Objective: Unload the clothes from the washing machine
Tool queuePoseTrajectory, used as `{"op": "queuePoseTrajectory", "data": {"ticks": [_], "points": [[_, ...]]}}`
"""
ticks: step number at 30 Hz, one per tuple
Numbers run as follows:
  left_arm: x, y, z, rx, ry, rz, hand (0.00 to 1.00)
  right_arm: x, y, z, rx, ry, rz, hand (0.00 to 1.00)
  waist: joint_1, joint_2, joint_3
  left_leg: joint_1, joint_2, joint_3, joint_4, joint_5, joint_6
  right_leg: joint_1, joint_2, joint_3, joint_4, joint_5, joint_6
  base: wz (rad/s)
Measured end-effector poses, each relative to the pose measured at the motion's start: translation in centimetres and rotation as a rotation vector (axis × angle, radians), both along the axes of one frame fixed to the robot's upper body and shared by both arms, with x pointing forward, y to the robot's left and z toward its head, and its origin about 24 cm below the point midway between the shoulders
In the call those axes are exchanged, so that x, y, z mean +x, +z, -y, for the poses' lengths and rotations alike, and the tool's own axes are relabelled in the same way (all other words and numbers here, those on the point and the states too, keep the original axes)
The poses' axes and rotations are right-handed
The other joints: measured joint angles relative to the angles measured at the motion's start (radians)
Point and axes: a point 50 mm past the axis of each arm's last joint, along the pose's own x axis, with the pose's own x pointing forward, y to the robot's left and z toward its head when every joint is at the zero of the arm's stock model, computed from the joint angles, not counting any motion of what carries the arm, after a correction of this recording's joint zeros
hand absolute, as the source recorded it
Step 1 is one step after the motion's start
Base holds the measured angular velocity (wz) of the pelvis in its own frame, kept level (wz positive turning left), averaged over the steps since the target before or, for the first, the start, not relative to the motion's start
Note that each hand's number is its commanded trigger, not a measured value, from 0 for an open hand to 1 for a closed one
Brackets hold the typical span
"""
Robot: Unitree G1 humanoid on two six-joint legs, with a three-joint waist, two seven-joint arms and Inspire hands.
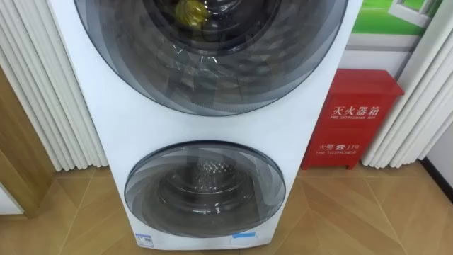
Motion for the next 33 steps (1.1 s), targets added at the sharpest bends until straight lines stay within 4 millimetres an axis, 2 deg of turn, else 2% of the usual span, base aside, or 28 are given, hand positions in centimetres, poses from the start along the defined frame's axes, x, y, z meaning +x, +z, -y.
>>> {"op": "queuePoseTrajectory", "data": {"ticks": [18,25,28,29,30,32,33], "points": [[0.5,0.0,0.2,-0.009,0.009,0.018,0.00,-0.2,0.0,0.0,-0.007,-0.048,0.008,0.00,0.001,0.007,-0.0008,-0.001,0.000,-0.001,-0.003,-0.002,-0.001,-0.003,0.001,-0.006,-0.001,0.000,0.000,0.00],[0.6,0.0,0.2,-0.031,0.001,0.035,0.00,0.7,0.1,0.2,-0.046,-0.003,0.024,0.00,0.006,0.013,-0.0013,0.000,0.001,-0.001,-0.004,-0.002,-0.001,-0.002,0.000,-0.010,0.003,0.000,0.000,0.00],[0.5,0.0,0.1,-0.047,0.015,0.038,0.00,3.4,0.5,0.7,-0.069,0.000,0.088,0.00,0.006,0.010,-0.0032,0.004,0.000,-0.004,-0.002,-0.002,-0.001,-0.002,-0.002,-0.012,0.011,0.000,0.000,0.00],[0.5,0.0,0.1,-0.049,0.018,0.039,0.00,5.5,1.1,1.2,-0.089,-0.002,0.158,0.00,0.005,0.012,-0.0004,0.008,0.000,-0.003,-0.001,-0.001,-0.001,0.000,-0.004,-0.014,0.016,0.000,0.000,0.00],[0.5,0.0,0.0,-0.049,0.016,0.039,0.00,6.5,1.4,1.4,-0.098,0.001,0.191,0.00,0.004,0.011,0.0002,0.009,0.000,-0.002,0.000,-0.001,0.000,0.001,-0.004,-0.014,0.016,0.000,0.000,0.00],[0.7,0.1,-0.4,-0.050,0.011,0.046,0.00,11.5,3.2,2.4,-0.129,-0.004,0.340,0.00,0.005,0.006,0.0012,0.012,-0.003,-0.004,0.002,-0.001,0.000,0.005,-0.005,-0.015,0.016,0.000,0.000,0.00],[0.7,0.2,-0.4,-0.048,0.010,0.047,0.00,12.6,3.7,2.7,-0.137,-0.009,0.375,0.00,0.006,0.002,0.0023,0.012,-0.003,-0.003,0.002,-0.001,0.000,0.005,-0.006,-0.015,0.015,0.000,0.000,0.00]]}}
